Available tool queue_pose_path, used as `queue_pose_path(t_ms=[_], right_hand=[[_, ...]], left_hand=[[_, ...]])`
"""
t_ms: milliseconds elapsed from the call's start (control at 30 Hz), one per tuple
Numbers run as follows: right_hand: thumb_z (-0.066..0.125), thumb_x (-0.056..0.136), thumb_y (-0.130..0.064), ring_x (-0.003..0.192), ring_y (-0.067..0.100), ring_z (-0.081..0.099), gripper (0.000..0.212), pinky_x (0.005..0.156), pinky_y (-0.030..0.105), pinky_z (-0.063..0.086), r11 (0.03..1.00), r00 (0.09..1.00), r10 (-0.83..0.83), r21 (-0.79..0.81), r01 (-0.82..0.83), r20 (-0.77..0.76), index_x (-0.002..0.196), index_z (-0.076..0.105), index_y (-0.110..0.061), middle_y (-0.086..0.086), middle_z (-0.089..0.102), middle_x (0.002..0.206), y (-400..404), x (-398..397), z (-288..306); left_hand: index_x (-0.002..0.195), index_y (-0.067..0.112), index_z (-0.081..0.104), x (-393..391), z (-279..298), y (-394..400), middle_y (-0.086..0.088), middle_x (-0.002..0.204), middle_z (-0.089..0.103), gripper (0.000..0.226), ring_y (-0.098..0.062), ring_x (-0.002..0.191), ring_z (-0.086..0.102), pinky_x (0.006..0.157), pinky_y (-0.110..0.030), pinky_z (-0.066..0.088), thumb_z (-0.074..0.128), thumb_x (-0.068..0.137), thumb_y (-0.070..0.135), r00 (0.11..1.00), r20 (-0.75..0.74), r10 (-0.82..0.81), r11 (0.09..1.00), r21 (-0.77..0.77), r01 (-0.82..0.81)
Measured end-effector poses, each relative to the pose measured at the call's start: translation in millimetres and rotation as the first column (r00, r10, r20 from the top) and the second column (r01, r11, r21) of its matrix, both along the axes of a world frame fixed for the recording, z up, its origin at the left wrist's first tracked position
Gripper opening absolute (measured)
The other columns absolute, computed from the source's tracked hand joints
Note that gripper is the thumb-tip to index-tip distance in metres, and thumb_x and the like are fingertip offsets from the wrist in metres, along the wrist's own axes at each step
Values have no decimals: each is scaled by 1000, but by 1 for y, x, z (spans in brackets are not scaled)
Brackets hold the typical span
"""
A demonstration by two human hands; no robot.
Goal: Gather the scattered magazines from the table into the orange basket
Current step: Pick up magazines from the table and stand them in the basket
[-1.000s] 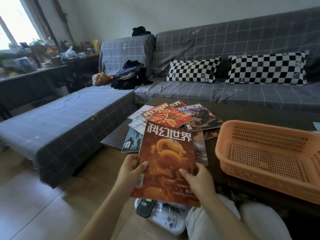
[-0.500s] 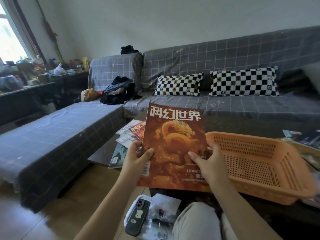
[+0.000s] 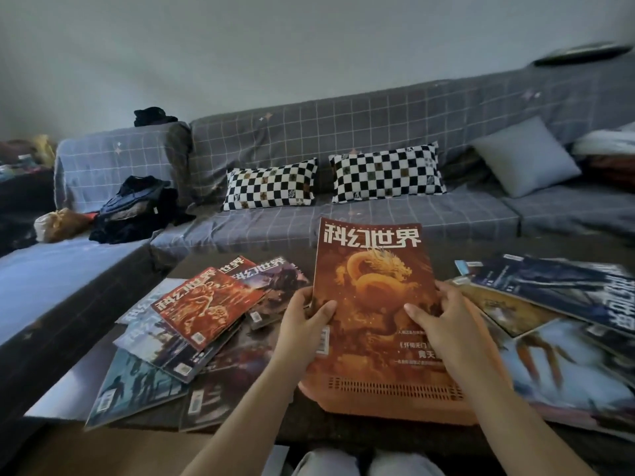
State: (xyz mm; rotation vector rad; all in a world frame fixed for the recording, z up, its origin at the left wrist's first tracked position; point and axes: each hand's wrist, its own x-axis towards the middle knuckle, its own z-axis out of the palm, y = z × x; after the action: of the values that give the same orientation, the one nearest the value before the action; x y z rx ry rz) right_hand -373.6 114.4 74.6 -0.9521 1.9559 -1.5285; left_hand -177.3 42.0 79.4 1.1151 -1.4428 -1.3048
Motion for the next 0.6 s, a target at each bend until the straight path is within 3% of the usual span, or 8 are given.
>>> queue_pose_path(t_ms=[133, 200, 267, 300, 433, 600], right_hand=[[75, 75, -28, 112, 22, 55, 69, 95, 44, 47, 991, 993, -34, 124, 48, -112, 132, 38, -20, 5, 54, 127, 0, -28, -16], [76, 74, -29, 117, 22, 51, 69, 96, 39, 44, 980, 986, -15, 195, 48, -166, 132, 39, -17, 5, 51, 131, 1, -34, -26], [74, 75, -31, 118, 22, 50, 71, 86, 31, 46, 957, 982, 26, 288, 29, -188, 134, 39, -15, 5, 49, 133, 2, -35, -35], [73, 76, -31, 119, 22, 50, 72, 83, 29, 47, 945, 980, 50, 328, 15, -190, 136, 37, -15, 5, 49, 133, 2, -35, -38], [73, 77, -24, 117, 24, 53, 67, 98, 37, 42, 927, 966, 125, 373, -32, -228, 133, 38, -13, 7, 55, 129, -7, -38, -45], [72, 79, -22, 109, 25, 58, 60, 83, 31, 46, 872, 961, 189, 484, -71, -200, 127, 38, -11, 10, 58, 123, -29, -51, -42]], left_hand=[[123, 22, 51, -34, -17, -14, 7, 105, 66, 37, -12, 91, 69, 82, -39, 59, 66, 89, 28, 984, 170, -48, 997, 64, 38], [126, 22, 49, -43, -27, -20, 10, 103, 63, 42, -9, 86, 68, 70, -30, 60, 66, 89, 30, 957, 280, -78, 992, 116, 47], [131, 20, 44, -46, -34, -24, 12, 95, 60, 47, -3, 75, 64, 49, -16, 51, 65, 90, 31, 925, 361, -119, 977, 207, 45], [133, 19, 42, -47, -38, -26, 12, 93, 60, 49, -3, 73, 63, 46, -15, 48, 64, 90, 29, 911, 389, -137, 969, 243, 42], [129, 15, 49, -50, -53, -36, 2, 107, 65, 45, -15, 91, 63, 84, -33, 53, 66, 88, 22, 824, 540, -171, 966, 256, 33], [123, 15, 54, -60, -53, -53, 3, 97, 62, 39, -16, 89, 59, 86, -34, 48, 68, 87, 21, 781, 599, -179, 967, 252, 28]])
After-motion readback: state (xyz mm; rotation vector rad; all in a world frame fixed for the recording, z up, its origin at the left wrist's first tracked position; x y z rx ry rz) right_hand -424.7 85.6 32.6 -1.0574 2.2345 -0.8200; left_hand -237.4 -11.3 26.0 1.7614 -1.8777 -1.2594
